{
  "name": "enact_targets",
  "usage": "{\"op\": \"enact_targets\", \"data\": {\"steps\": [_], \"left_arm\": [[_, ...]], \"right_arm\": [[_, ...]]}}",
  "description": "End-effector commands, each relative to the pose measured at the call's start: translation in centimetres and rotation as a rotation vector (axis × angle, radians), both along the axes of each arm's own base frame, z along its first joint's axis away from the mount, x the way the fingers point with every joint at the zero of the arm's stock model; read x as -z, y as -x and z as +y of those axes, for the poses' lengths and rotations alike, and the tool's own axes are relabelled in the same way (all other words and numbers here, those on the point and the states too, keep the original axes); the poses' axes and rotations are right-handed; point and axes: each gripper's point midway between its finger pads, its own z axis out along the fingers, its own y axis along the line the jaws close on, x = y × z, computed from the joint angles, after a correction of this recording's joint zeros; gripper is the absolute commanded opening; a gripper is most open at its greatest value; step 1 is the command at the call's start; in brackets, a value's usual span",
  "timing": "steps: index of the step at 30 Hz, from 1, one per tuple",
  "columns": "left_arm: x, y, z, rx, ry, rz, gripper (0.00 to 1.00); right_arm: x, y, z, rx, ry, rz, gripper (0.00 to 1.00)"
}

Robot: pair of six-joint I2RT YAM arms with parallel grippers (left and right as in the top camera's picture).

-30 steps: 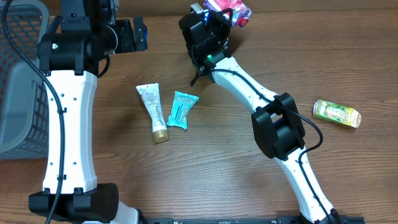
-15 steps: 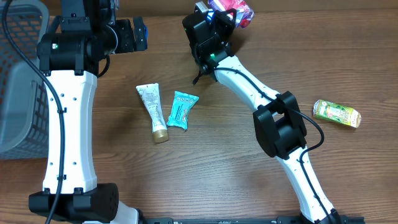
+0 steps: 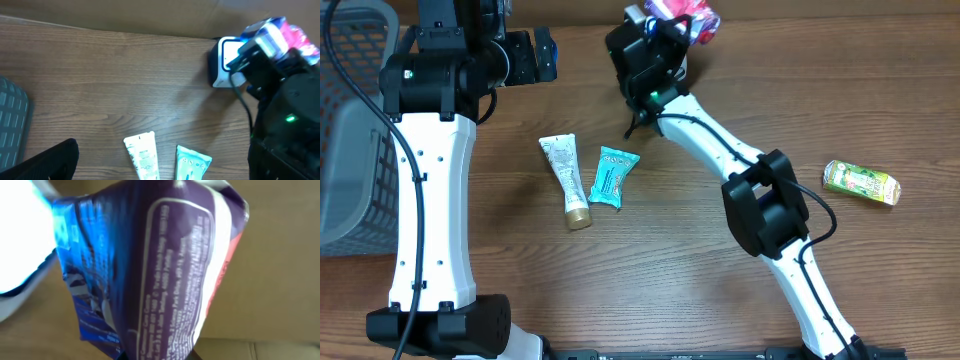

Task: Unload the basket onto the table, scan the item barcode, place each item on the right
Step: 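Carry the liner pack to the table's right edge and release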

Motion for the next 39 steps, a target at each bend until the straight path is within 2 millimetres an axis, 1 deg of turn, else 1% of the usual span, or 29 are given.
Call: {"op": "enact_targets", "data": {"steps": [1,4,6,7,10,12,13,14,16,17,20,22,24,27,28,30,31,34,37,39], "left_arm": [[-0.2,-0.2,0.0,0.011,-0.015,-0.007,1.0],[-0.2,-0.2,0.0,0.011,-0.015,-0.007,1.0],[-0.2,-0.2,0.1,0.011,-0.015,-0.007,1.0],[-0.2,-0.2,0.1,0.011,-0.015,-0.007,1.0],[-0.2,-0.2,0.1,0.011,-0.015,-0.007,1.0],[-0.2,-0.2,0.0,0.011,-0.015,-0.007,1.0],[-0.2,-0.2,0.0,0.011,-0.015,-0.007,1.0],[-0.2,-0.2,0.0,0.011,-0.015,-0.007,1.0],[-0.2,-0.2,0.1,0.011,-0.015,-0.007,1.0],[-0.2,-0.2,0.1,0.011,-0.015,-0.007,1.0],[-0.2,-0.2,0.1,0.011,-0.015,-0.007,1.0],[-0.2,-0.2,0.1,0.011,-0.015,-0.007,1.0],[-0.2,-0.2,0.1,0.011,-0.015,-0.007,1.0],[-0.2,-0.2,0.0,0.011,-0.015,-0.007,1.0],[-0.2,-0.2,0.0,0.011,-0.015,-0.007,1.0],[-0.2,-0.2,0.1,0.011,-0.015,-0.007,1.0],[-0.2,-0.2,0.1,0.011,-0.015,-0.007,1.0],[-0.2,-0.2,0.1,0.011,-0.015,-0.007,1.0],[-0.2,-0.2,0.1,0.011,-0.015,-0.007,1.0],[-0.2,-0.2,0.1,0.011,-0.015,-0.007,1.0]], "right_arm": [[-5.5,1.6,0.5,-0.047,-0.119,-0.041,0.04],[-7.6,3.4,-0.3,-0.107,-0.263,0.04,0.04],[-10.0,5.1,-1.4,-0.137,-0.407,0.079,0.04],[-10.9,5.8,-1.8,-0.148,-0.453,0.092,0.04],[-14.9,9.1,-3.5,-0.199,-0.698,0.14,0.04],[-17.0,11.3,-4.7,-0.236,-0.853,0.188,0.04],[-18.5,13.6,-6.4,-0.251,-1.018,0.245,0.04],[-19.0,14.5,-7.3,-0.242,-1.099,0.271,0.04],[-19.4,16.5,-9.9,-0.176,-1.282,0.329,0.04],[-19.1,17.4,-11.5,-0.123,-1.368,0.364,0.04],[-17.1,18.9,-15.6,0.074,-1.538,0.432,0.04],[-14.4,19.3,-19.2,0.297,-1.639,0.434,0.04],[-11.9,19.2,-21.8,0.47,-1.705,0.412,0.04],[-7.0,18.3,-25.8,0.755,-1.84,0.311,0.04],[-5.8,18.1,-26.6,0.815,-1.871,0.28,0.04],[-1.9,17.7,-29.0,0.964,-1.95,0.184,0.04],[-0.3,17.7,-29.9,1.027,-1.983,0.14,0.04],[4.0,17.6,-32.8,1.168,-2.077,-0.019,0.04],[7.1,17.8,-35.5,1.232,-2.116,-0.173,0.04],[8.6,18.2,-36.6,1.251,-2.136,-0.223,0.04]]}}
